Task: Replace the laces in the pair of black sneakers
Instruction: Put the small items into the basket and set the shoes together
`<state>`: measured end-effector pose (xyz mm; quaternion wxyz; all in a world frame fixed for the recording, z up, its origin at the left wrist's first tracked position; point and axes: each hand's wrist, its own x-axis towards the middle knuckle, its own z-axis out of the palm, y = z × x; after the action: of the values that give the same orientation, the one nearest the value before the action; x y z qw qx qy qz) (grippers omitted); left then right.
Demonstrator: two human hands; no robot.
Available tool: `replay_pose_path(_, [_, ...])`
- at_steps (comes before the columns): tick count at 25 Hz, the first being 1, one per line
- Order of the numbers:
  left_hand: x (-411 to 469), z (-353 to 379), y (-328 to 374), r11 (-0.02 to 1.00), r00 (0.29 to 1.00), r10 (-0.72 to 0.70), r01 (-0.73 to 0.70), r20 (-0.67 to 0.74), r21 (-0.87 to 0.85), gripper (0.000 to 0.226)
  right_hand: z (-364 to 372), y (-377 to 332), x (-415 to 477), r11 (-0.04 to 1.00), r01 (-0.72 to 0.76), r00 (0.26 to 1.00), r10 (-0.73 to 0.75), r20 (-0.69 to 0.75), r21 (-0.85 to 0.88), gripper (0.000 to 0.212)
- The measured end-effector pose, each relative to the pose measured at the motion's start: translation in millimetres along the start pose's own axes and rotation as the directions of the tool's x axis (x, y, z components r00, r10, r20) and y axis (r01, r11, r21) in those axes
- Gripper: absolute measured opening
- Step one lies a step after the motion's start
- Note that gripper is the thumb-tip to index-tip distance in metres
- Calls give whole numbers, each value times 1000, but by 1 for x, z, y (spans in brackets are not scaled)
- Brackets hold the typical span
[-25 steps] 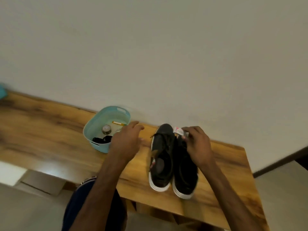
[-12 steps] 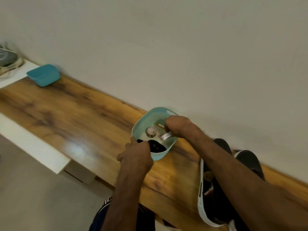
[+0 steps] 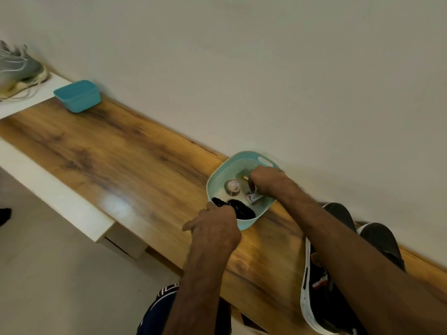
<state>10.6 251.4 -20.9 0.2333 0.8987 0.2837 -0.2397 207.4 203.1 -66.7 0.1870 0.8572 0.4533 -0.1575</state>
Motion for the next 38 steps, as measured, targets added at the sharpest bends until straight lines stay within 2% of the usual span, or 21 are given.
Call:
replay_pose_path(3, [-1, 0, 1, 1000, 1000, -5, 5, 3, -4, 57, 4, 1, 3, 1000, 6, 1000, -7, 29, 12, 29])
replay_pose_path(6, [-1, -3, 2, 1000, 1000, -12, 12, 9, 3, 58, 9, 2, 7, 1000, 8, 1000, -9, 24, 25, 35])
replay_pose_path(9, [0, -3, 4, 1000, 1000, -14, 14, 16, 15, 58, 12, 5, 8, 993, -20, 996, 29, -78, 117, 42])
replay_pose_path(11, [3, -3, 3, 1000, 1000, -8, 8, 13, 4, 56, 16, 5, -4, 961, -66, 965, 130, -227, 269, 42])
replay_pose_path(13, [7, -3, -2, 1000, 1000, -3, 3, 4, -13, 55, 26, 1, -33, 868, -113, 847, 339, -410, 484, 33])
replay_pose_path(14, [8, -3, -5, 1000, 1000, 3, -4, -2, -21, 54, 33, -6, -51, 807, -124, 768, 447, -459, 577, 33])
replay_pose_path(15, [10, -2, -8, 999, 1000, 12, -12, -8, -31, 54, 42, -15, -69, 732, -130, 715, 537, -449, 669, 38])
replay_pose_path(16, [12, 0, -10, 999, 1000, 23, -24, -14, -40, 53, 49, -25, -83, 636, -118, 700, 598, -390, 763, 45])
replay_pose_path(18, [16, 4, -15, 997, 999, 48, -49, -21, -62, 56, 57, -40, -93, 435, -68, 753, 613, -240, 898, 50])
replay_pose_path(19, [17, 7, -17, 995, 998, 58, -60, -25, -85, 61, 57, -44, -91, 404, -71, 780, 592, -201, 912, 48])
replay_pose_path(22, [20, 12, -20, 977, 994, 103, -107, -33, -186, 77, 52, -43, -78, 501, -133, 796, 568, -209, 855, 45])
replay_pose_path(25, [25, 10, -16, 966, 985, 165, -170, -38, -197, 79, 50, -30, -65, 533, -191, 799, 573, -185, 824, 45])
replay_pose_path(28, [32, 8, -10, 970, 985, 154, -165, -72, -180, 76, 47, -20, -56, 556, -234, 805, 570, -162, 797, 40])
replay_pose_path(31, [35, 13, -6, 982, 992, 110, -118, -59, -148, 84, 48, -23, -55, 547, -207, 811, 560, -170, 811, 43])
replay_pose_path(34, [28, 13, 0, 991, 996, 67, -74, -60, -113, 93, 51, -28, -72, 534, -120, 804, 546, -233, 837, 50])
replay_pose_path(36, [16, 11, 7, 997, 990, 11, -21, -140, -76, 94, 57, -27, -99, 524, -70, 778, 561, -283, 849, 53])
replay_pose_path(38, [3, 15, 22, 999, 949, 53, -47, -312, 27, 90, 69, -20, -138, 509, -62, 698, 637, -327, 859, 52])
